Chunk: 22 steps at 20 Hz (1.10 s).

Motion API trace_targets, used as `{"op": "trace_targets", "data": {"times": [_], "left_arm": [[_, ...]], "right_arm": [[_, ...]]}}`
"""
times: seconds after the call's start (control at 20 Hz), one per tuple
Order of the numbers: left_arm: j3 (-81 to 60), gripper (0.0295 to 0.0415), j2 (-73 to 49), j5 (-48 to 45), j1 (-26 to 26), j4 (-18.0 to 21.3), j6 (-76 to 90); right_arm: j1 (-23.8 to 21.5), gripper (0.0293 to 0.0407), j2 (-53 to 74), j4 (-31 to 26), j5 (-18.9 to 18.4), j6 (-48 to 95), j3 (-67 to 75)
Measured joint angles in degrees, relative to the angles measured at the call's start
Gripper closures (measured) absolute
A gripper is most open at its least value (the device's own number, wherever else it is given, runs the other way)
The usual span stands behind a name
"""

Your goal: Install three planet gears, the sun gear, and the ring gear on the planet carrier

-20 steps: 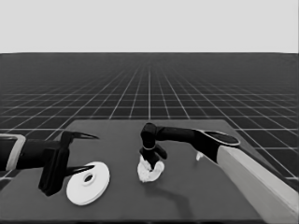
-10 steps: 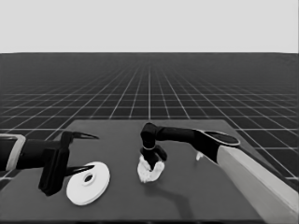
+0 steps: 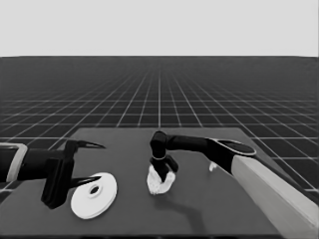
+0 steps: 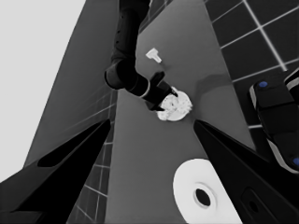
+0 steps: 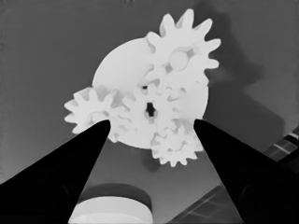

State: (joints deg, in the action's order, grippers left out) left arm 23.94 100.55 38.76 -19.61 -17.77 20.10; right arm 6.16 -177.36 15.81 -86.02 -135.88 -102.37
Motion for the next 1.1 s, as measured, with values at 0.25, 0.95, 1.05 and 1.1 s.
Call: {"op": "trace_targets", "data": {"times": [0.25, 0.95, 1.05, 1.1], "left_arm": [[0.0, 0.0326, 0.0, 0.0, 0.0, 0.0, 0.0], [0.0, 0.0326, 0.0, 0.0, 0.0, 0.0, 0.0], [0.0, 0.0326, 0.0, 0.0, 0.0, 0.0, 0.0], [0.0, 0.0326, 0.0, 0.0, 0.0, 0.0, 0.0]], "right_arm": [[-6.2, 0.0312, 0.8, -5.0, -2.2, 45.1, 3.7], [13.7, 0.0315, 74.4, 23.4, 17.9, 116.3, 78.2], [14.0, 0.0315, 75.8, 23.9, 18.2, 117.3, 79.5], [14.1, 0.0315, 76.1, 24.0, 18.3, 117.5, 79.8]]}}
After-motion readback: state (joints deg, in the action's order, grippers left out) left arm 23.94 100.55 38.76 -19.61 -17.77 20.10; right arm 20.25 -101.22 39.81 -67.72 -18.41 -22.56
